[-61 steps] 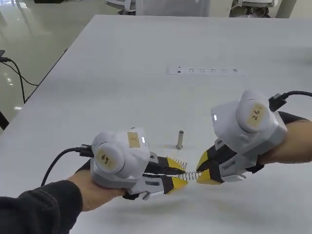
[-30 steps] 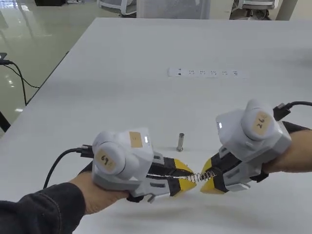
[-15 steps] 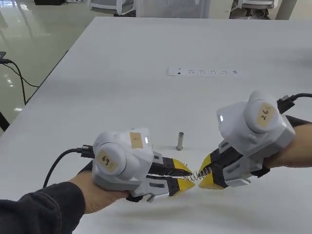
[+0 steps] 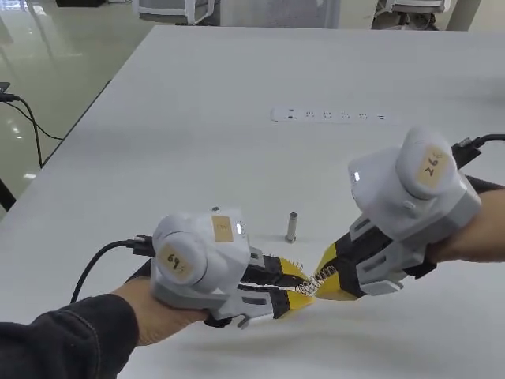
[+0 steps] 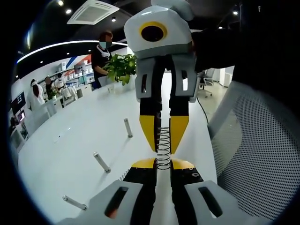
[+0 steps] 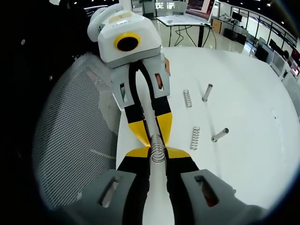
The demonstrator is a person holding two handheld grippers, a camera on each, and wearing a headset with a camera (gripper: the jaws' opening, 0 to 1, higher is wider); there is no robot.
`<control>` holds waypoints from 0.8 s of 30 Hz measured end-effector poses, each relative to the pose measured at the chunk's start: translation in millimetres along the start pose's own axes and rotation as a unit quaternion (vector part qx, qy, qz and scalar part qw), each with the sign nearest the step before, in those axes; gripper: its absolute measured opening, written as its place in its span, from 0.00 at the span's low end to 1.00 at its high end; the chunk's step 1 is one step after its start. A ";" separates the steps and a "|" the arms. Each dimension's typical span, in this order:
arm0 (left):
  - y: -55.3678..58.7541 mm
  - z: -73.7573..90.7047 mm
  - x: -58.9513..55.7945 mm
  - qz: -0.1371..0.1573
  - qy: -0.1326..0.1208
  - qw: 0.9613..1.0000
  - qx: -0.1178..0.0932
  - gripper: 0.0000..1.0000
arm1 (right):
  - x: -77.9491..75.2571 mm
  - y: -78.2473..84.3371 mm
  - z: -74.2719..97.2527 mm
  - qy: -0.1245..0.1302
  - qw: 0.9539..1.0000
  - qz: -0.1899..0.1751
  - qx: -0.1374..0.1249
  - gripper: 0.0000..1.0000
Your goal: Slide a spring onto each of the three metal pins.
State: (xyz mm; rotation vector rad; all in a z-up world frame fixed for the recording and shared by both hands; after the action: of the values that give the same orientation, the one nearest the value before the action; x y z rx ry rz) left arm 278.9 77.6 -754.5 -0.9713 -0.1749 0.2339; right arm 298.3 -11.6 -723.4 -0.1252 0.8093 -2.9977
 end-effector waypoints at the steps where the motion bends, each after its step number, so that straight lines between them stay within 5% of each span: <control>1: 0.0 0.1 0.1 0.001 0.000 1.000 -0.001 0.07 | 0.1 -1.0 0.0 0.000 1.000 -0.001 0.000 0.13; 24: 0.2 -4.6 -0.6 0.007 0.004 1.000 -0.004 0.07 | 1.1 -12.4 -0.6 0.002 0.999 0.010 0.031 0.13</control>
State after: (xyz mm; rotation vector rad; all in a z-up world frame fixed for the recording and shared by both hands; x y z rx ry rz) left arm 279.5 73.9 -757.2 -0.9821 -0.1623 0.2422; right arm 296.9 -0.6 -717.6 -0.1097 0.7127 -3.0014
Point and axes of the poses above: the centre of the closed fingertips' face, and the gripper's own axes: z roughly backward along the fingers, x roughly to its left, y roughly out of its underside, the point moved 7 cm from there along z, roughly backward along the fingers, and after that the axes turned 6 degrees about x, right-handed, at the moved point
